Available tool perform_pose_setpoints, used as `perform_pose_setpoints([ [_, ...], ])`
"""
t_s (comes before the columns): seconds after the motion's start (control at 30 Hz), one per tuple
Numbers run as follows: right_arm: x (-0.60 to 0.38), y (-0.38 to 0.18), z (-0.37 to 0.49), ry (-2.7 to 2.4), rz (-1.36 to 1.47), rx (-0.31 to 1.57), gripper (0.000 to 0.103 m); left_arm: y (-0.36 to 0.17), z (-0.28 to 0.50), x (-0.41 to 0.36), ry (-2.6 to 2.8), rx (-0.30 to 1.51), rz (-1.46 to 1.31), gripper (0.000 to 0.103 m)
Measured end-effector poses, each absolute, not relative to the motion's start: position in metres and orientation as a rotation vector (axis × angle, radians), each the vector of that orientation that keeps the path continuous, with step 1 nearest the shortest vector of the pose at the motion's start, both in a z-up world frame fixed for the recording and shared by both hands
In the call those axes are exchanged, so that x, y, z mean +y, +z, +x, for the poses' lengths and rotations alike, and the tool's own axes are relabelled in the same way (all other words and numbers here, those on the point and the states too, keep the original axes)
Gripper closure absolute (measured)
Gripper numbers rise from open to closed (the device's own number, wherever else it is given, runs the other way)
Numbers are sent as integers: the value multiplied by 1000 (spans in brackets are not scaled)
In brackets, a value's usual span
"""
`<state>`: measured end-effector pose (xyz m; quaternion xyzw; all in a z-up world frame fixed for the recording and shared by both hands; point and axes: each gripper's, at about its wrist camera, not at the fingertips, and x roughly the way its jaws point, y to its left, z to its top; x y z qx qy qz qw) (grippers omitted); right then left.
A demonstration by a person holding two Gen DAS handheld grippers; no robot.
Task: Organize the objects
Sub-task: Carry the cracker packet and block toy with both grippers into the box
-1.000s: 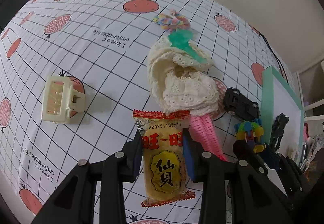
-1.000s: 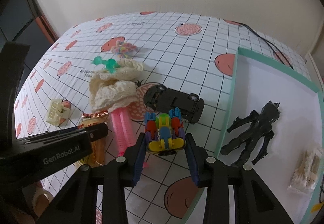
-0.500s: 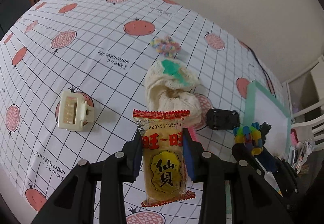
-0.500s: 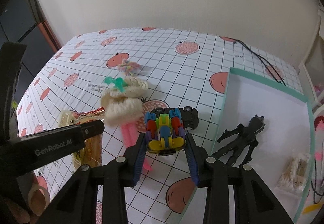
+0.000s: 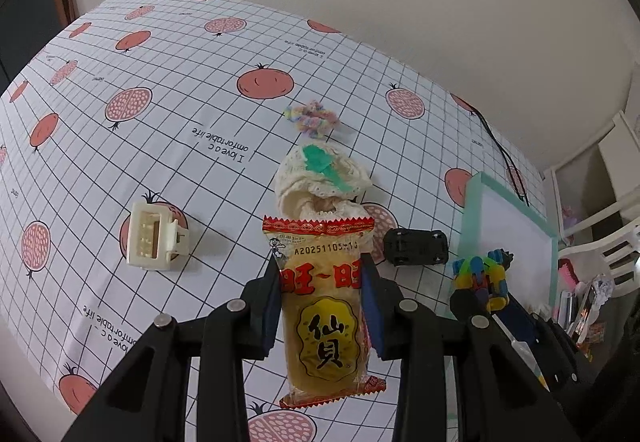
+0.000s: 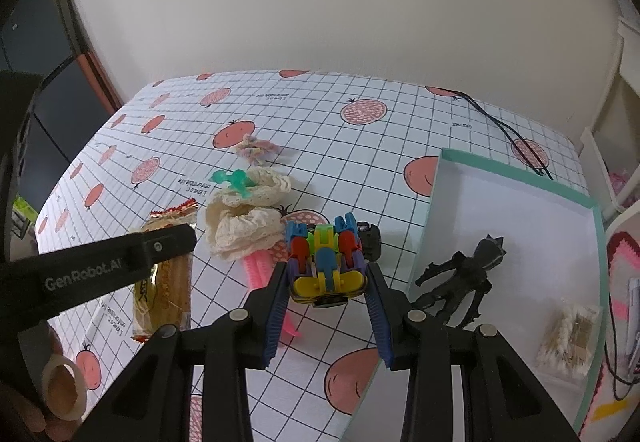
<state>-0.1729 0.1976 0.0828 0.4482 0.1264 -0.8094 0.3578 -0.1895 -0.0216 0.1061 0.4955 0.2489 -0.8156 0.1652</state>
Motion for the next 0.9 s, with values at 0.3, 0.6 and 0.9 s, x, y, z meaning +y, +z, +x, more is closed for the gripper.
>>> perform_pose_setpoints([
  [0.3,220,92,-185,-2182,1150,267,63,107,-205,6,-2396,662,1423,66],
  [0.6,269,99,-209,-2342,1178,190,63,110,-218,36,-2488,624,1419,66],
  [0.9,315,100,-224,-2442,1237,147,63,119,-228,73,-2620,620,1422,66],
])
